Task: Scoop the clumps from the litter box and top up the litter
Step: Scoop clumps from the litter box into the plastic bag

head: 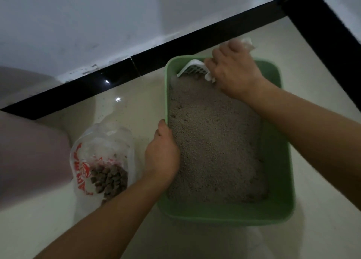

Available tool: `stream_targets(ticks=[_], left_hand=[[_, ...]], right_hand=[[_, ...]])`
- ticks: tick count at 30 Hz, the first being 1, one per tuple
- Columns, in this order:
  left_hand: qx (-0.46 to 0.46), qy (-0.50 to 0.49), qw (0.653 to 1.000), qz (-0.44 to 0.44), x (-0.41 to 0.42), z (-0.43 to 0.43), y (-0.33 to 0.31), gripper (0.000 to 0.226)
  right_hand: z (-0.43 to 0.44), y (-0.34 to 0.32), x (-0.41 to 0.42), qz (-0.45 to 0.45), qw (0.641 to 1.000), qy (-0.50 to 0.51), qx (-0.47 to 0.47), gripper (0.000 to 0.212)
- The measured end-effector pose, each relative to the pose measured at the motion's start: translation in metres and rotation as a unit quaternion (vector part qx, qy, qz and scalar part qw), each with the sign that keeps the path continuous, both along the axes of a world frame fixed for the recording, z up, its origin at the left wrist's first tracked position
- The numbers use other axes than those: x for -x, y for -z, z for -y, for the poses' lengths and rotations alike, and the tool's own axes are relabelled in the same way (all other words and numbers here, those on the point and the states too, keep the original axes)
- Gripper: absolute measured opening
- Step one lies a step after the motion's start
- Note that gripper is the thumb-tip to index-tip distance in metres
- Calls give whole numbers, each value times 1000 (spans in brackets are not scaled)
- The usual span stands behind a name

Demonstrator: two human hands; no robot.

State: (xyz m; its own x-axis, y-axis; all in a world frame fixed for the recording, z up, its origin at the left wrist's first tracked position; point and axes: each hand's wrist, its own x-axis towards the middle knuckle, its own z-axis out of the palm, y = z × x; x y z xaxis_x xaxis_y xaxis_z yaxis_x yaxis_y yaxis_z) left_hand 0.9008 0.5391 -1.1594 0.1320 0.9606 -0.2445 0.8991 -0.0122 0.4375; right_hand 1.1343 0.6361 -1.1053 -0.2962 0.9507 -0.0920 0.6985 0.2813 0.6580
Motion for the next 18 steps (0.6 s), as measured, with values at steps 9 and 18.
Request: stream_targets(ticks=[9, 18], left_hand=[[-10, 6, 999, 34, 4, -2, 3, 17], [-21, 6, 999, 36, 5, -2, 5, 3]], right_hand=[[-37, -10, -15, -100, 988, -49, 107, 41], [-3, 24, -8, -253, 953, 14, 169, 31]])
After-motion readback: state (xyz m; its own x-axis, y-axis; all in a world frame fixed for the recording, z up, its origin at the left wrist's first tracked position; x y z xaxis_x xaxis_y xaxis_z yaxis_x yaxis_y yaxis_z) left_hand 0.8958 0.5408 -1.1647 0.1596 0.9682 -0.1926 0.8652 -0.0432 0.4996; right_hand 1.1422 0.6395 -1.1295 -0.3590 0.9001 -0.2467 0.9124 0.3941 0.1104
